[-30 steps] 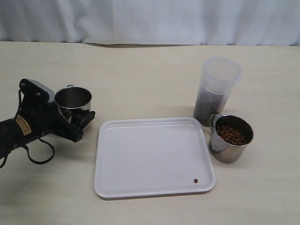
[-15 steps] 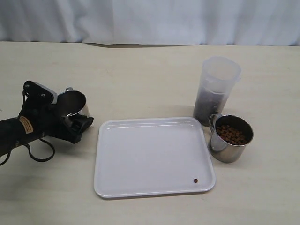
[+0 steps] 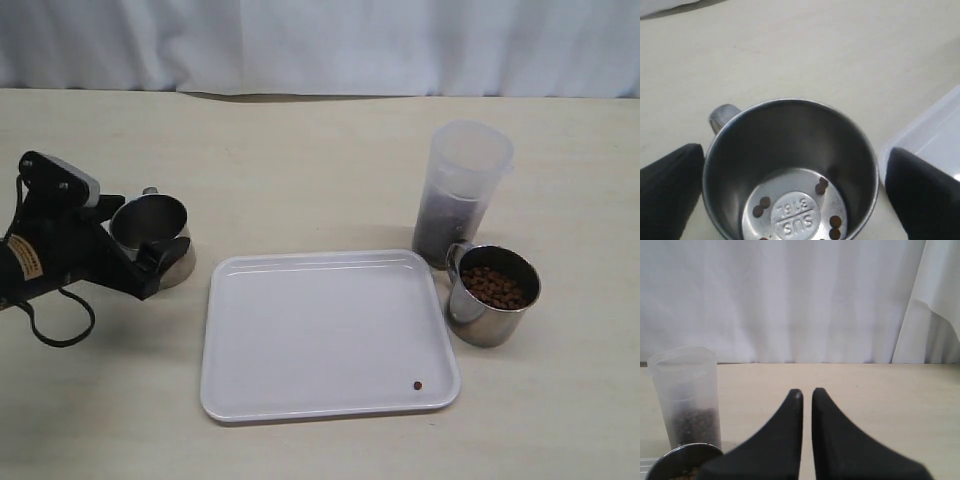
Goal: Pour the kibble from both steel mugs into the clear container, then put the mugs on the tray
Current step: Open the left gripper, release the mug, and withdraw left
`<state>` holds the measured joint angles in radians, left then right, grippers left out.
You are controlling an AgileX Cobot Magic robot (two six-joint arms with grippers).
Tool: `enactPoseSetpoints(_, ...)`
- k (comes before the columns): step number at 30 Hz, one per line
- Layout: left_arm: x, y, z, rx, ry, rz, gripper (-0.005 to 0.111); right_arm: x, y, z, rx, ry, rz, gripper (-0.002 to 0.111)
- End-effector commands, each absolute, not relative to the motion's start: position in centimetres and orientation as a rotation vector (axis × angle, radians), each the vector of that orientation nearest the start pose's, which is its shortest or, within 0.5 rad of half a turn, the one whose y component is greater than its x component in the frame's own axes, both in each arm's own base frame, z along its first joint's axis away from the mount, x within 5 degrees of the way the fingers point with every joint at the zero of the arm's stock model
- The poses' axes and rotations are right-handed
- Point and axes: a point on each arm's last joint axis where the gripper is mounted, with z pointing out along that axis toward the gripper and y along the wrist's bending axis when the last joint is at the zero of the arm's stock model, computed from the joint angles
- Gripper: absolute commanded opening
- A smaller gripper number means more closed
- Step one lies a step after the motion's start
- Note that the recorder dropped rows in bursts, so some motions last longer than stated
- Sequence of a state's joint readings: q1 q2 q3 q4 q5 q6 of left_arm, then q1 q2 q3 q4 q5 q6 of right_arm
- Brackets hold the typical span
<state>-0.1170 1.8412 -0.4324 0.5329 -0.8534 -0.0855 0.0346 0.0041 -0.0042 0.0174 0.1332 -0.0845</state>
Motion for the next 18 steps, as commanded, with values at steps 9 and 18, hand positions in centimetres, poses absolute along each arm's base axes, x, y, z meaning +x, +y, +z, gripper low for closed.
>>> enactPoseSetpoints(9,23.3,-6.2,15.4,0.528,1.867,-0.348,0.089,5.6,0.2,20.1,-0.084,1.613,-0.018,0.005)
enactPoseSetpoints(18,19.2,-5.4,21.5,0.419,1.735,-0.35,0.0,5.6,0.2,20.1,-0.084,1.613,-0.018,0.005)
